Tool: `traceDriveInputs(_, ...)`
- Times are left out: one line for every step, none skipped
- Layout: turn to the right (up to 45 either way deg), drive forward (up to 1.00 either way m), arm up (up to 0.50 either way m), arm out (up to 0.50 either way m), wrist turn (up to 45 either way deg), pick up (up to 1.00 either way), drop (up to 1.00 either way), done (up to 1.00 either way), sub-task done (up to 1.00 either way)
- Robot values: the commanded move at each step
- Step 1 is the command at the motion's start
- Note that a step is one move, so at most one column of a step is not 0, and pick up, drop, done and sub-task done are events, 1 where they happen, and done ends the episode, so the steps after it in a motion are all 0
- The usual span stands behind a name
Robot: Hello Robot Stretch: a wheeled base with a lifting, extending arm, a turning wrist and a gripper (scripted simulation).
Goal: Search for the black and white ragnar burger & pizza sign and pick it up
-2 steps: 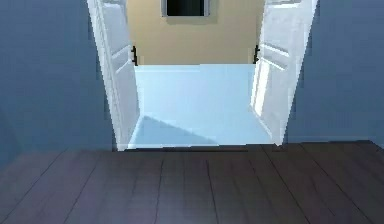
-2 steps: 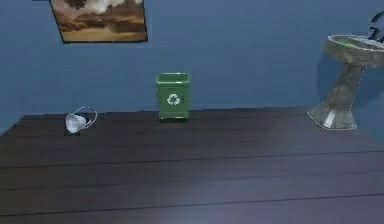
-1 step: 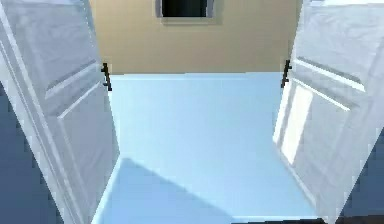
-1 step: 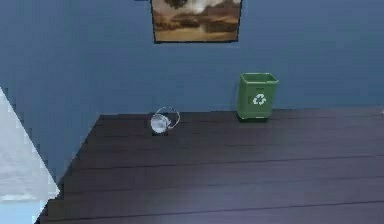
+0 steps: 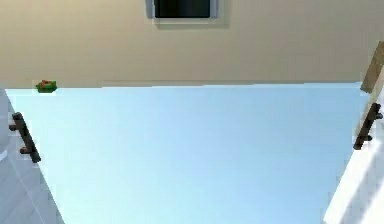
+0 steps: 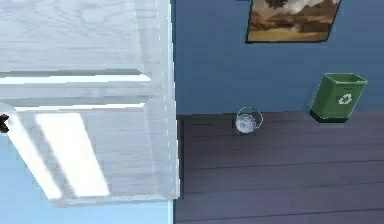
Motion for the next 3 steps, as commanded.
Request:
traceDriveInputs(3.0,0.0,0.0,0.0,0.0,0.0,0.0,0.0,0.0)
traceDriveInputs(0.0,1.0,0.0,0.0,0.0,0.0,0.0,0.0,0.0)
traceDriveInputs(15.0,0.0,0.0,0.0,0.0,0.0,0.0,0.0,0.0)
